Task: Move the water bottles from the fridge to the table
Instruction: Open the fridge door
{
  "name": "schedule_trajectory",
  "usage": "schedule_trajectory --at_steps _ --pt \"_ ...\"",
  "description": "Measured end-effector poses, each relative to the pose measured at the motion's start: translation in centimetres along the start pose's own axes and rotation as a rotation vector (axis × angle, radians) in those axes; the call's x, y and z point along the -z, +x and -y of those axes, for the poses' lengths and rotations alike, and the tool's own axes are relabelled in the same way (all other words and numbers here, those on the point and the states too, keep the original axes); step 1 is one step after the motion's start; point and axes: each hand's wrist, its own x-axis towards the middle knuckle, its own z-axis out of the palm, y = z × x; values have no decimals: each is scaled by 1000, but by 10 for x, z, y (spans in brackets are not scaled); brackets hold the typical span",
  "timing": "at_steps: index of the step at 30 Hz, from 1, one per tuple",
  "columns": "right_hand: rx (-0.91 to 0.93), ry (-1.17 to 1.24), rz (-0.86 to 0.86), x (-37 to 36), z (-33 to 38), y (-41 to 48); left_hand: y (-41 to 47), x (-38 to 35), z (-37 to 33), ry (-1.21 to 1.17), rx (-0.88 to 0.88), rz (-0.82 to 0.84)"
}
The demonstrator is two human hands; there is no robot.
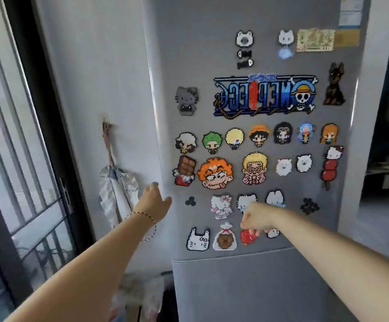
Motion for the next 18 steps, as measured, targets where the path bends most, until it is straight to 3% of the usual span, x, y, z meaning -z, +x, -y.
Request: schedule_trajectory --at_steps 5,11,18 --pt "-113 35 42 2 -9 22 52 -15 1 -369 6 -51" --pt "-172 33 12 3 -24 18 51 -51 9 -677 2 -164" --pt "-222 77 7 -5 -40 -4 51 -43 16 -549 3 -103"
